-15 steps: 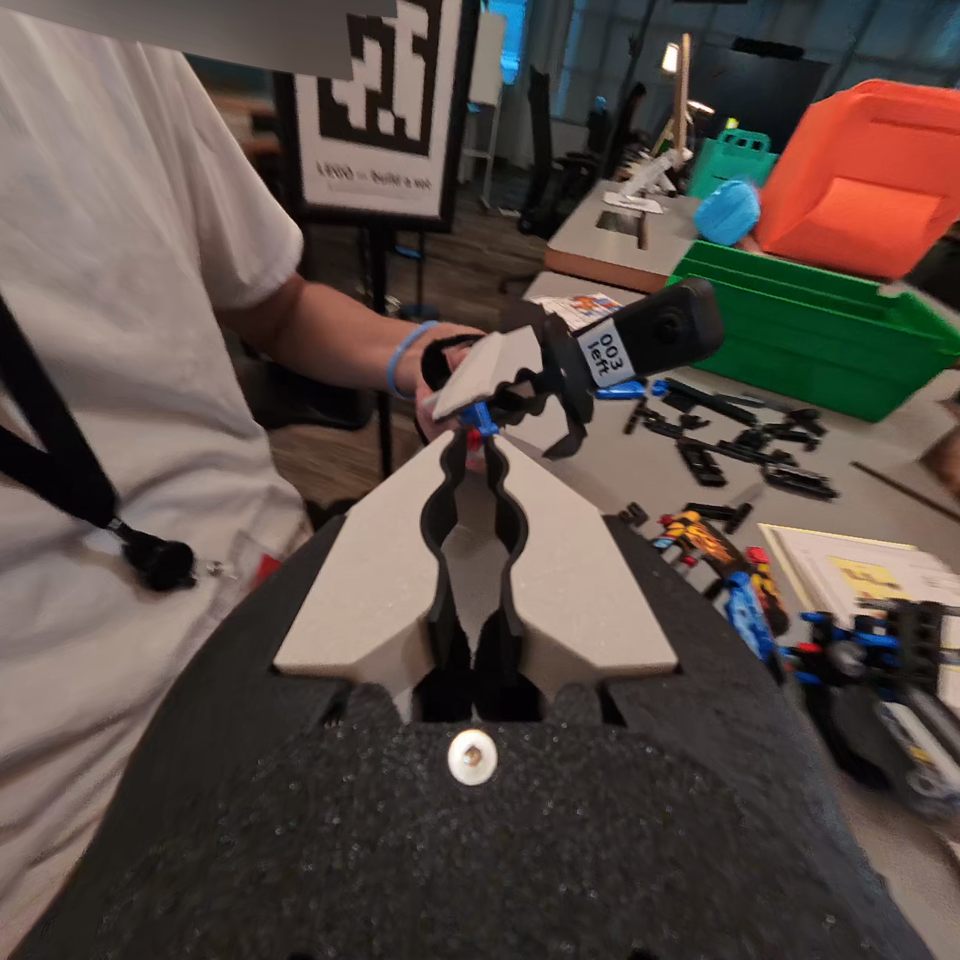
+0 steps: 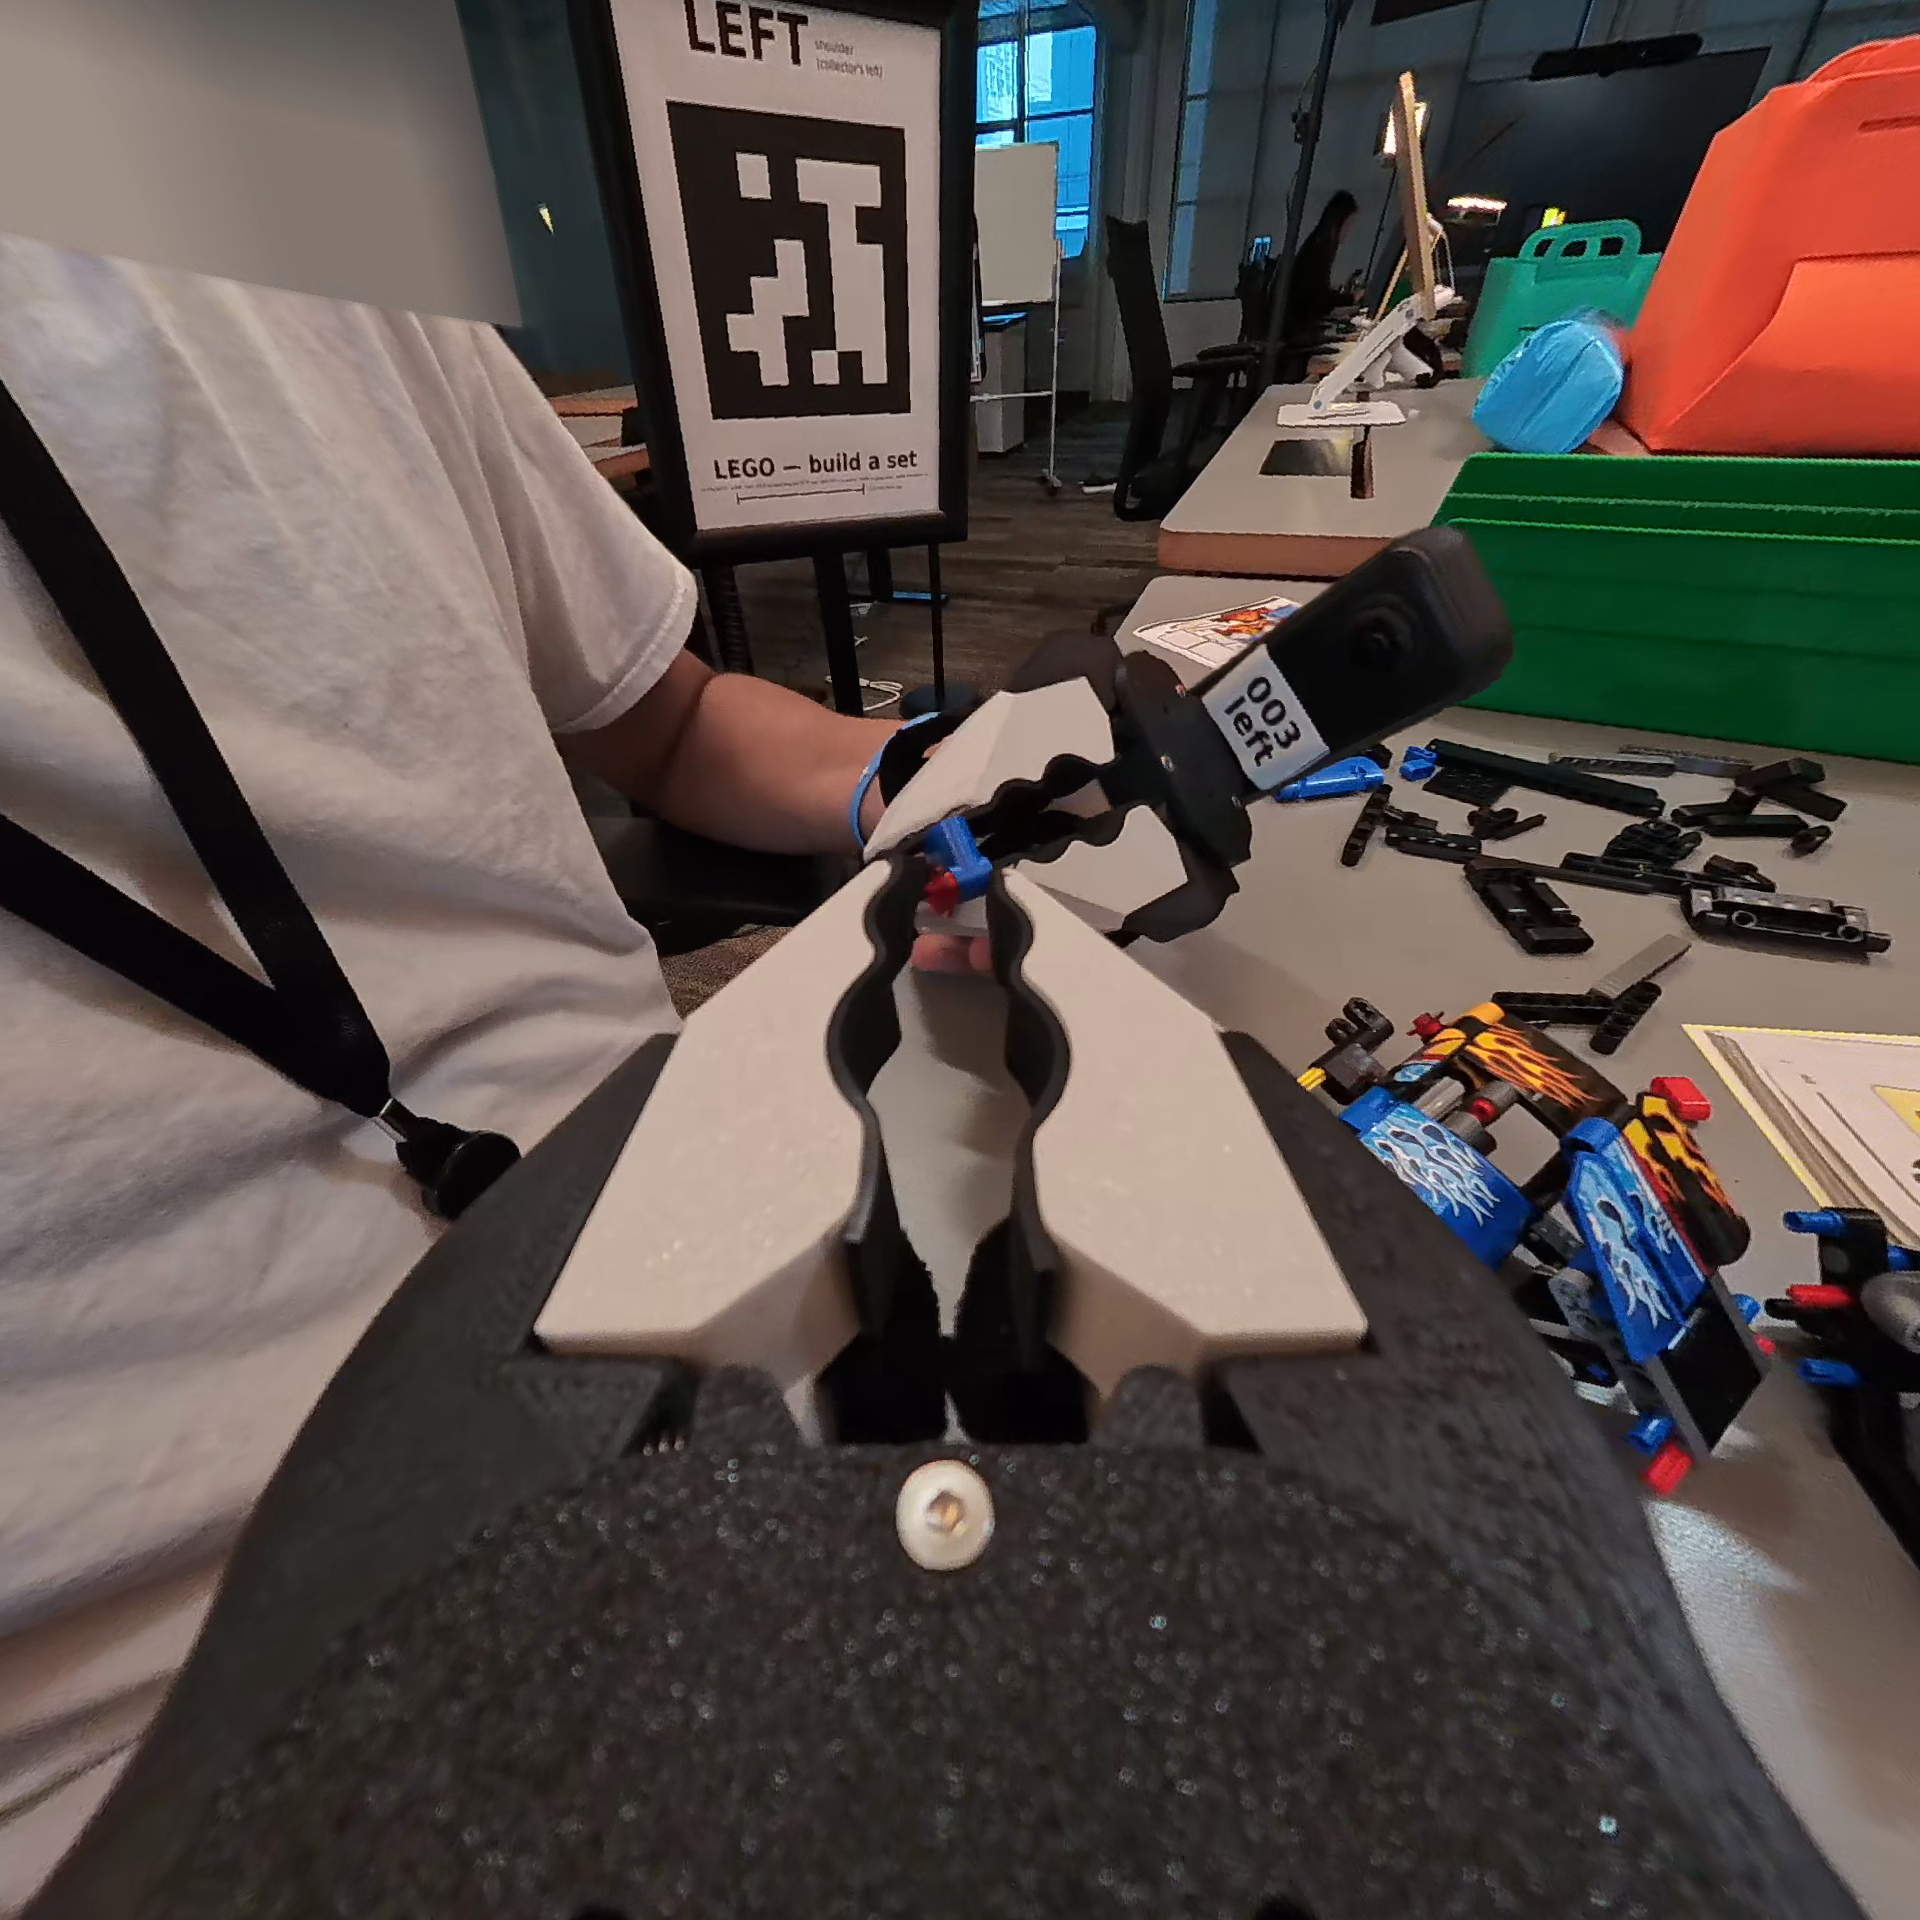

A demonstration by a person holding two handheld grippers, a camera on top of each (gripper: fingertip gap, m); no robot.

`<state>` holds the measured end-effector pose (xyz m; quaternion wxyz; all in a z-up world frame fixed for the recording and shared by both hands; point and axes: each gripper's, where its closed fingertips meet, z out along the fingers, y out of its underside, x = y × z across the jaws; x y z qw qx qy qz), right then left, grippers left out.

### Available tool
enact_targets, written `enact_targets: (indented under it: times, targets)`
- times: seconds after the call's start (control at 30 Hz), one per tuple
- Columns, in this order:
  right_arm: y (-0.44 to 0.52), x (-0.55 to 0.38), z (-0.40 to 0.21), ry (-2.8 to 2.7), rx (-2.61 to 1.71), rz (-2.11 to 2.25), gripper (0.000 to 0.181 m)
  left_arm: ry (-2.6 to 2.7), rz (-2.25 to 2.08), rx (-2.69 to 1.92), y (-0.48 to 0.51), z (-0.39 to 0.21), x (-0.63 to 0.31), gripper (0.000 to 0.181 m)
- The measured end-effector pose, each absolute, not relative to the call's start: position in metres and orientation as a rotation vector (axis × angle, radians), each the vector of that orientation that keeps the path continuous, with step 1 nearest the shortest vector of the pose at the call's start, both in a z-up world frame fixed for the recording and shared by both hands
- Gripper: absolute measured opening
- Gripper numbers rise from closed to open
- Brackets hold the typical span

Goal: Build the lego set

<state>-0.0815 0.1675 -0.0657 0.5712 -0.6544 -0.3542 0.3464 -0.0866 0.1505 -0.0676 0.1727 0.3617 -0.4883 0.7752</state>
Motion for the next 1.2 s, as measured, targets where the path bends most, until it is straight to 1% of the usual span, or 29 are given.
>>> enact_targets:
  times: [0.17, 0.3, 0.4, 0.6, 0.73, 0.83, 0.93, 1.0, 1.2]
  targets:
    - [0.168, -0.080, -0.066, -0.821, -1.543, 0.834, 0.017, -1.342, 2.206, 1.000, 0.152, -0.065, -0.086, 0.005]
    - [0.167, -0.084, -0.070, -0.831, -1.561, 0.868, 0.016, -1.276, 2.232, 0.990, 0.160, -0.061, -0.086, 0.005]
    - [0.182, -0.077, -0.069, -0.750, -1.583, 0.802, 0.017, -1.208, 2.248, 0.982, 0.165, -0.058, -0.085, 0.005]
    - [0.178, -0.079, -0.049, -0.711, -1.521, 0.896, 0.016, -1.116, 2.268, 0.954, 0.170, -0.053, -0.086, 0.005]
    - [0.180, -0.078, -0.054, -0.723, -1.542, 0.842, 0.016, -1.117, 2.247, 0.931, 0.165, -0.052, -0.090, 0.005]
    - [0.176, -0.082, -0.056, -0.753, -1.546, 0.830, 0.022, -1.129, 2.212, 0.964, 0.161, -0.056, -0.088, 0.005]
    - [0.174, -0.089, -0.061, -0.805, -1.556, 0.768, 0.023, -1.151, 2.163, 0.999, 0.157, -0.062, -0.087, 0.005]
    - [0.172, -0.089, -0.060, -0.838, -1.554, 0.711, 0.019, -1.161, 2.146, 1.002, 0.155, -0.063, -0.087, 0.005]
    - [0.169, -0.082, -0.066, -0.909, -1.616, 0.590, 0.017, -1.257, 2.096, 1.046, 0.152, -0.070, -0.080, 0.005]
